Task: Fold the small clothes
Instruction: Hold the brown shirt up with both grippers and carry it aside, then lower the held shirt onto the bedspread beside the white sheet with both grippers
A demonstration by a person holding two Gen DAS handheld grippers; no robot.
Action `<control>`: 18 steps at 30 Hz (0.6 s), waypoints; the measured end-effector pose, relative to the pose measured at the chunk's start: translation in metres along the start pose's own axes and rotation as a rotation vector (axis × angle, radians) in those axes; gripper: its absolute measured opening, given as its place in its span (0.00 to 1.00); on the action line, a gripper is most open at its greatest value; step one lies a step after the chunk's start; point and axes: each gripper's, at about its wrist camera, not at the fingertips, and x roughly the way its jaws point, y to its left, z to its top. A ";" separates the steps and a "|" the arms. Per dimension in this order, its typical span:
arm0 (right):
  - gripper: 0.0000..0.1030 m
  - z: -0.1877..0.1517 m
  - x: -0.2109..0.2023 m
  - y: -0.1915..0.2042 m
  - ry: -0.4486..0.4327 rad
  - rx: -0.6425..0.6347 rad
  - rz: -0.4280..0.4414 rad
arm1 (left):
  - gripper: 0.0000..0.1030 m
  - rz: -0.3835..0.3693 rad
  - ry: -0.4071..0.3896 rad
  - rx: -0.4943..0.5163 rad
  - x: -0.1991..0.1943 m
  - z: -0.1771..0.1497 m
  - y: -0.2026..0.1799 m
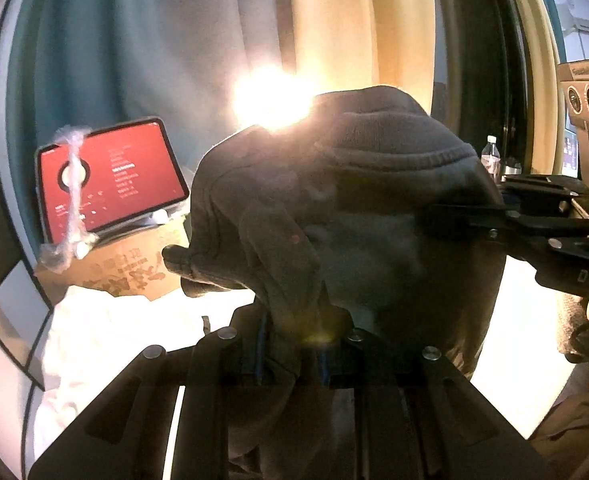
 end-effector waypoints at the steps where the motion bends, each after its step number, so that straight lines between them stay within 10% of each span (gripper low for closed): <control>1: 0.15 -0.001 0.003 -0.003 0.006 0.007 -0.003 | 0.17 -0.003 0.005 0.002 0.003 0.000 0.000; 18: 0.15 -0.021 0.071 -0.048 0.114 0.106 -0.029 | 0.17 -0.061 0.125 -0.012 0.078 -0.009 0.016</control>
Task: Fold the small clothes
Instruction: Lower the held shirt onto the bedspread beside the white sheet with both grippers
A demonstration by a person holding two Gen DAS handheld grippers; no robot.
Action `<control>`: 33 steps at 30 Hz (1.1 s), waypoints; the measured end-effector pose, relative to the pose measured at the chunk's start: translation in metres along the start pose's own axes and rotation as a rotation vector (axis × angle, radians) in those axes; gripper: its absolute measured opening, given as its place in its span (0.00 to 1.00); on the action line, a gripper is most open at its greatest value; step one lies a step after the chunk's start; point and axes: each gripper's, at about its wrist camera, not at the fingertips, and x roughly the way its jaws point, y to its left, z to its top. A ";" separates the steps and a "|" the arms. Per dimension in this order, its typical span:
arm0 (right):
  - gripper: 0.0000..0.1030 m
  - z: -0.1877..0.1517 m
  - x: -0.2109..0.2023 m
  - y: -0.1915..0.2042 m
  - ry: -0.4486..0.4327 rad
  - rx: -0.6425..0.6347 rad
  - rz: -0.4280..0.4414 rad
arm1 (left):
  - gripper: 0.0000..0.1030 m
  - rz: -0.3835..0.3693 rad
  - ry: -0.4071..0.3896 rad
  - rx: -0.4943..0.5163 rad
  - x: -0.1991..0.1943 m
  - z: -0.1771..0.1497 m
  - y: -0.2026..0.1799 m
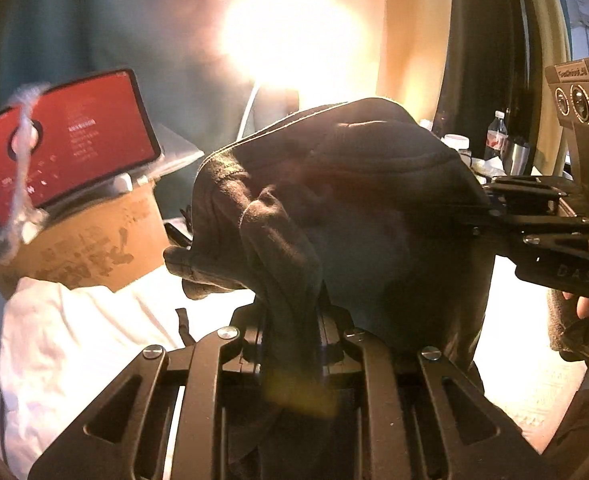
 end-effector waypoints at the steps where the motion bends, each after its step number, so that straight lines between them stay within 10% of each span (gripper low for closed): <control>1: 0.15 -0.001 0.005 -0.004 0.009 0.007 -0.001 | 0.17 -0.003 0.007 -0.002 0.005 0.000 0.000; 29: 0.15 -0.054 0.134 -0.069 0.252 0.196 0.009 | 0.22 -0.024 0.283 -0.137 0.116 -0.028 0.043; 33: 0.30 -0.062 0.145 -0.087 0.298 0.294 0.027 | 0.28 -0.014 0.291 -0.161 0.118 -0.029 0.047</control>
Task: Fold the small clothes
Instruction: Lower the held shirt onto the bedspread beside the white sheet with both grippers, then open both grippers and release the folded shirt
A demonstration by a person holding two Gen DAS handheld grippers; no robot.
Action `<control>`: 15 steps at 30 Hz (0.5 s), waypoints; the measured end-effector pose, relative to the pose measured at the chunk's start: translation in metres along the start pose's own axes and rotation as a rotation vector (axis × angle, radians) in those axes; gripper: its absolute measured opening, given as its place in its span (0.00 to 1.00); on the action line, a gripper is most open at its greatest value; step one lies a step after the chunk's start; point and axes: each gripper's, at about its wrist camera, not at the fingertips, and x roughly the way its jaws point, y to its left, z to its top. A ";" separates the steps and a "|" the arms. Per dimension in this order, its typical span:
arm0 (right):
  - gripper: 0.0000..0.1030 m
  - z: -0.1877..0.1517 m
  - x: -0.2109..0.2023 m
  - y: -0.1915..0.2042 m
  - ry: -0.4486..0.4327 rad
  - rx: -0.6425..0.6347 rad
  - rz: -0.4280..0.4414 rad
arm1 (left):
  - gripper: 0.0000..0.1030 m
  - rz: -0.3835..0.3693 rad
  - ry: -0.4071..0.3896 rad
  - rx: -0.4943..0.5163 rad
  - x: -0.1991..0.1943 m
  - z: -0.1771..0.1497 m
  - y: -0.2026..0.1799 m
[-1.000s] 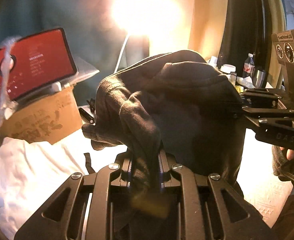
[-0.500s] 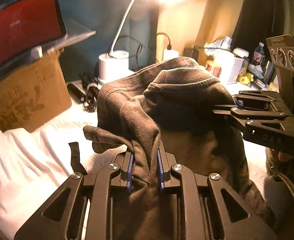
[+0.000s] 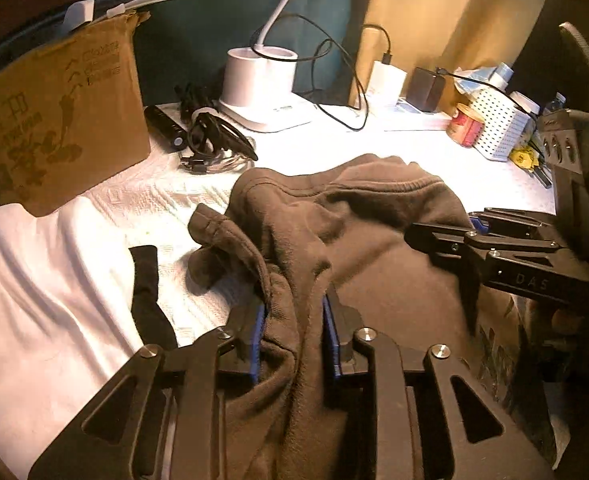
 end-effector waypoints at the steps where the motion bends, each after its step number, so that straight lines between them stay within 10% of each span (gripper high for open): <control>1: 0.32 0.001 0.000 -0.004 0.001 0.017 0.004 | 0.31 0.006 0.001 -0.006 0.000 0.001 0.001; 15: 0.45 0.015 -0.001 -0.031 -0.033 0.096 -0.100 | 0.61 0.077 -0.033 -0.060 0.003 0.014 0.021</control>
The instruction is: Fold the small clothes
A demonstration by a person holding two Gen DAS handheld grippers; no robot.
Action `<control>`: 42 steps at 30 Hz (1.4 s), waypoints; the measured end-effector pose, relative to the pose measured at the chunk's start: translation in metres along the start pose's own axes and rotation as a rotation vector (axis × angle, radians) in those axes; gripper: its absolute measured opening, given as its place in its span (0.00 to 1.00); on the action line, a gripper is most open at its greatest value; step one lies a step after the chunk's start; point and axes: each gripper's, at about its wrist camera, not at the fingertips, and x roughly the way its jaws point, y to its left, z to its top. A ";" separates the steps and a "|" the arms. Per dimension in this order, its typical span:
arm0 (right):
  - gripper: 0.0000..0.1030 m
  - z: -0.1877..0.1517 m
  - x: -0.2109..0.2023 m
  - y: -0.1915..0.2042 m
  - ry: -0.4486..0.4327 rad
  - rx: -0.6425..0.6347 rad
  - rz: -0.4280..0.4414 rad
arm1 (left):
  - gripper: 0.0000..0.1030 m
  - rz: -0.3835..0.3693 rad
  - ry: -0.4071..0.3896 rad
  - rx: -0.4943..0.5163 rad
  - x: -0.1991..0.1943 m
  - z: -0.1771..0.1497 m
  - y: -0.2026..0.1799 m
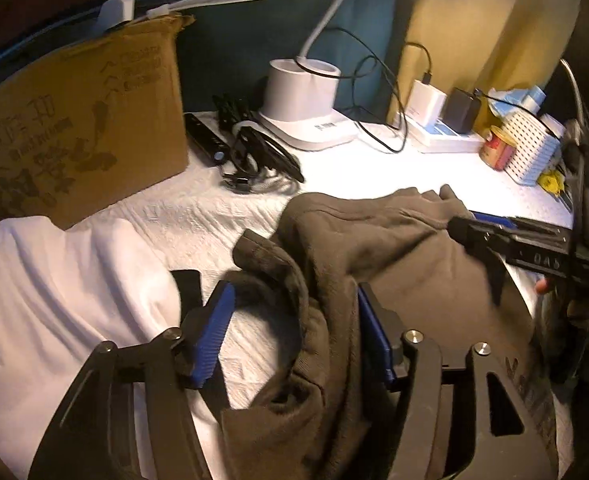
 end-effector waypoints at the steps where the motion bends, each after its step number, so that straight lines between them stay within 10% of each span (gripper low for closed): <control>1: 0.48 0.000 -0.001 0.000 -0.003 -0.001 -0.014 | 0.61 0.004 -0.005 -0.004 -0.001 0.001 0.001; 6: 0.66 0.000 -0.005 -0.004 -0.008 0.010 -0.048 | 0.65 0.052 -0.025 0.017 -0.006 0.000 -0.004; 42: 0.67 -0.069 -0.056 0.026 0.046 -0.016 -0.008 | 0.66 0.040 0.034 -0.004 -0.046 -0.054 -0.013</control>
